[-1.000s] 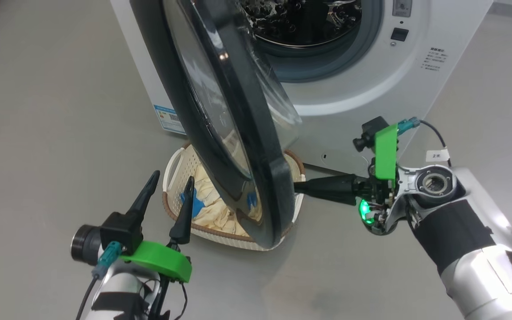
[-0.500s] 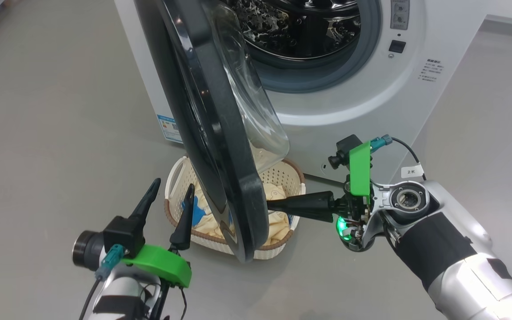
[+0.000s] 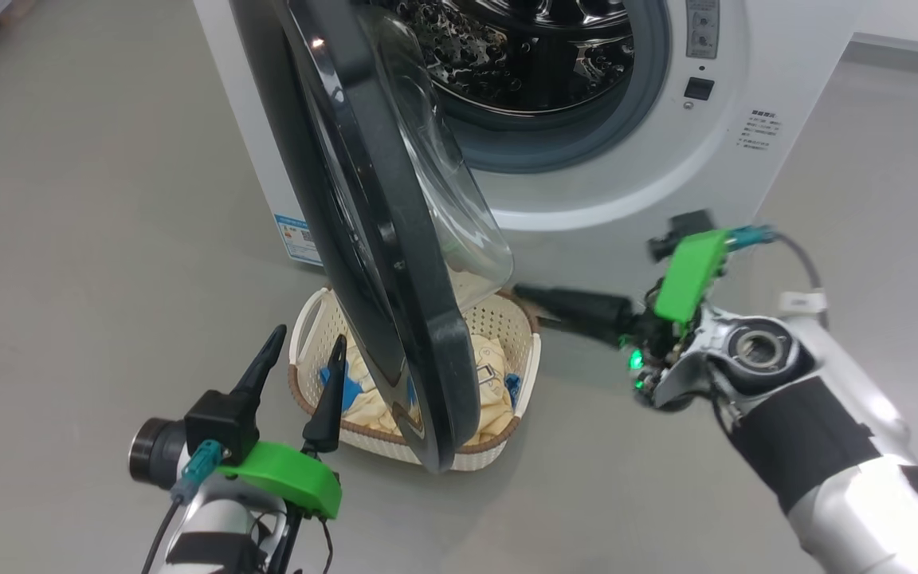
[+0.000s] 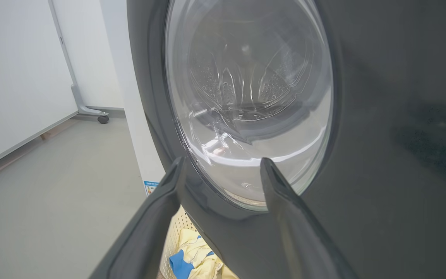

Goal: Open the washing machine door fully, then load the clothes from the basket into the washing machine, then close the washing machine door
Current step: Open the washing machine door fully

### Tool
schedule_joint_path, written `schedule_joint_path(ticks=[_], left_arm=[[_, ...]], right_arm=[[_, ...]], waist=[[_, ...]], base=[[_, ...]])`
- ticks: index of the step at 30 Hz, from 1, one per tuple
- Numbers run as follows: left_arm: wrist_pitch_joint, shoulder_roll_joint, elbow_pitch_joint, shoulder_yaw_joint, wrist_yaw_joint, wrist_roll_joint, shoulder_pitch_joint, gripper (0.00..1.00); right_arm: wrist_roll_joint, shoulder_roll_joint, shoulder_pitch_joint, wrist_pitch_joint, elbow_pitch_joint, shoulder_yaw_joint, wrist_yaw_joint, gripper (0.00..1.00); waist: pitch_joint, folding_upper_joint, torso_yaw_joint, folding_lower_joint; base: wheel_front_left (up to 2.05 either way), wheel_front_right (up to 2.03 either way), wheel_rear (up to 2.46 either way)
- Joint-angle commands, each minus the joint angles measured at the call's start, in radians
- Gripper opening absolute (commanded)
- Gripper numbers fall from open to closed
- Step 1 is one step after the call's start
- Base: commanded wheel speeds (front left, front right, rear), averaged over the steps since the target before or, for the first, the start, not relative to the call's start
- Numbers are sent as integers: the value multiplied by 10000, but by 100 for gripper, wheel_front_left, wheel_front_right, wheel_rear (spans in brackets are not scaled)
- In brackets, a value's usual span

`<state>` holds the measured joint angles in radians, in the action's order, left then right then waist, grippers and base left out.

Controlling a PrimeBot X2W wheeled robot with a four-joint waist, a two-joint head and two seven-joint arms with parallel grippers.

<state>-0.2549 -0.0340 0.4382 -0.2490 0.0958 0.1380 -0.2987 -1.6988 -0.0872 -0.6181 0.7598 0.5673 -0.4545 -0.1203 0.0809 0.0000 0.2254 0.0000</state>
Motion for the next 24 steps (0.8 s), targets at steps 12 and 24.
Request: schedule_joint_path(ticks=[12,24], left_arm=[[-69,-162,-310,440,-90,39,-152,100],[-69,-162,-351,522,-118,81,25,100]], right_arm=[[5856,-1965,772,-7777,-1509,362,-104,71],[10906,-2082,1982,-10209,-885,2522,-104,100]], waist=[[-93,0,-245,0],[-299,0,-587,0]], base=[[0,0,0],[0,0,0]])
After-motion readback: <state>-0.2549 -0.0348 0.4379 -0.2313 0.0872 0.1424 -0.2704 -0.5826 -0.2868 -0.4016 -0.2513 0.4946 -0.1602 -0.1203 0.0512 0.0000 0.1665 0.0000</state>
